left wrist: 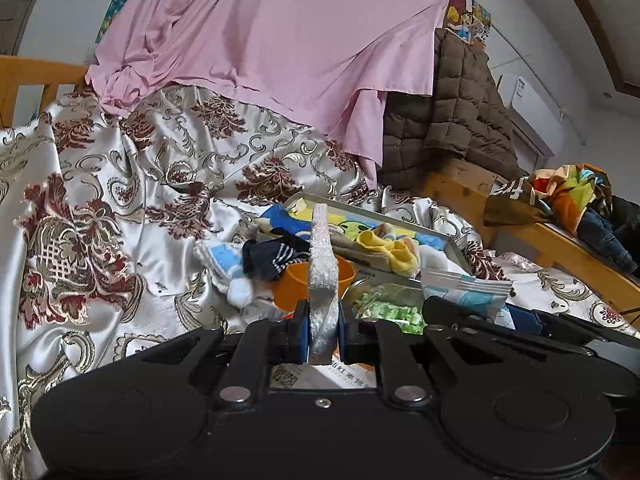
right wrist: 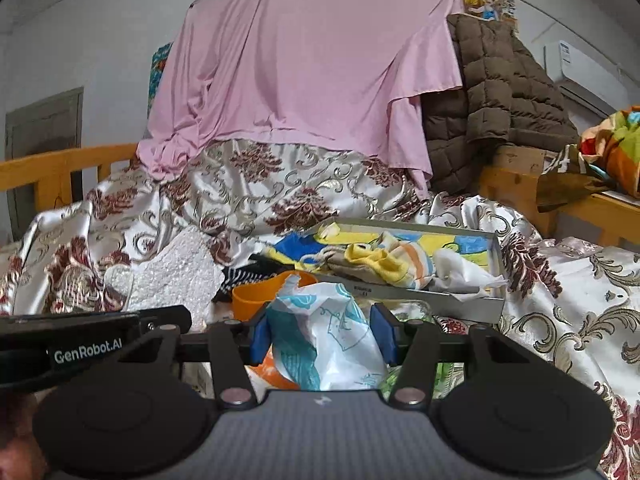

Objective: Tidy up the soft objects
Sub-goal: 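Carry the silver packet with the left tool while the right tool carries the plastic bag to the tray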

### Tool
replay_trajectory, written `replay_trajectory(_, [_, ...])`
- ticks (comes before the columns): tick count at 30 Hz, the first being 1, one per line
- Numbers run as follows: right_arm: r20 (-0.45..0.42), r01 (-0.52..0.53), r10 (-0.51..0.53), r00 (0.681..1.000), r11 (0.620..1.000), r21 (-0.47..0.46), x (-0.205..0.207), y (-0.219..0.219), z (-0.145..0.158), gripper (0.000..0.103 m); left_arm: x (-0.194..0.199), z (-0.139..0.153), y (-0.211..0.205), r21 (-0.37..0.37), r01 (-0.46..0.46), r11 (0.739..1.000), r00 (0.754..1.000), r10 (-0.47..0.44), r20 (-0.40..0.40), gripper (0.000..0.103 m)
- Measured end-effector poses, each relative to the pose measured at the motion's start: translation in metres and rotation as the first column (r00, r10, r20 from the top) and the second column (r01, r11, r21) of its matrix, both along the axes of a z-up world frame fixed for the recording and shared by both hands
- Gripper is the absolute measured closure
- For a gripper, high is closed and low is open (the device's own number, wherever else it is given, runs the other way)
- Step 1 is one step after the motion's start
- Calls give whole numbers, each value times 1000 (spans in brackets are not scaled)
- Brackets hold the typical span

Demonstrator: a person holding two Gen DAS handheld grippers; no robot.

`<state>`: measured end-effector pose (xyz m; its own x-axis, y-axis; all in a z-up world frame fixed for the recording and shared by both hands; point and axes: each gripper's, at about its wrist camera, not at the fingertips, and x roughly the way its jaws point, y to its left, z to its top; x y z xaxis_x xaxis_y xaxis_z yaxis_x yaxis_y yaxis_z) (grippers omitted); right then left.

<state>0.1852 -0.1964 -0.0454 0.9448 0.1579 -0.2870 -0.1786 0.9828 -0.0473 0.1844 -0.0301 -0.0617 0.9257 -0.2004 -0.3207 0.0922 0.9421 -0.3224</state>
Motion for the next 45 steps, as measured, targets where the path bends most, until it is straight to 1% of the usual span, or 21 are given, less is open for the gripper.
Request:
replay_trajectory(6, [13, 26, -26, 1000, 999, 42, -2, -12, 11, 47, 0, 12, -9, 12, 7, 1000, 1000, -7, 11, 89])
replay_trajectory(9, [43, 39, -41, 998, 998, 55, -4, -19, 19, 47, 2, 18, -17, 25, 17, 1000, 1000, -18, 24, 89])
replay_trajectory(11, [43, 48, -51, 998, 996, 75, 0, -24, 22, 47, 5, 22, -21, 23, 24, 999, 999, -24, 31, 89])
replay_trajectory(14, [35, 58, -62, 997, 992, 109, 7, -31, 26, 47, 15, 30, -27, 7, 36, 999, 999, -36, 32, 89])
replay_trajectory(18, [64, 66, -75, 995, 990, 128, 16, -40, 34, 47, 30, 41, -39, 41, 59, 997, 997, -61, 52, 89])
replay_trajectory(23, [71, 106, -120, 990, 978, 181, 37, -63, 40, 47, 57, 51, -50, 52, 78, 996, 995, -81, 62, 89])
replay_trajectory(26, [68, 147, -165, 984, 964, 222, 57, -85, 40, 47, 76, 56, -58, 78, 93, 993, 993, -99, 70, 89])
replay_trajectory(30, [54, 195, -215, 975, 947, 254, 95, -114, 39, 47, 108, 59, -71, 106, 118, 987, 990, -125, 67, 89])
replay_trajectory(37, [12, 201, -210, 978, 950, 238, 166, -144, 30, 47, 182, 55, -98, 107, 165, 980, 986, -166, 6, 89])
replay_trajectory(40, [-11, 195, -199, 980, 945, 262, 192, -151, 26, 47, 210, 52, -110, 132, 170, 977, 985, -171, -5, 89])
replay_trajectory(41, [-15, 197, -200, 980, 942, 271, 202, -153, 26, 47, 222, 51, -112, 120, 175, 977, 985, -174, -19, 89])
replay_trajectory(43, [-28, 199, -200, 979, 934, 298, 219, -159, 23, 47, 242, 49, -113, 72, 182, 981, 982, -178, -56, 89])
replay_trajectory(44, [-37, 198, -196, 980, 930, 311, 227, -162, 20, 47, 251, 48, -114, 59, 182, 982, 982, -178, -67, 89])
replay_trajectory(45, [-47, 203, -198, 979, 927, 317, 232, -164, 17, 47, 259, 47, -116, 62, 181, 982, 982, -176, -71, 89])
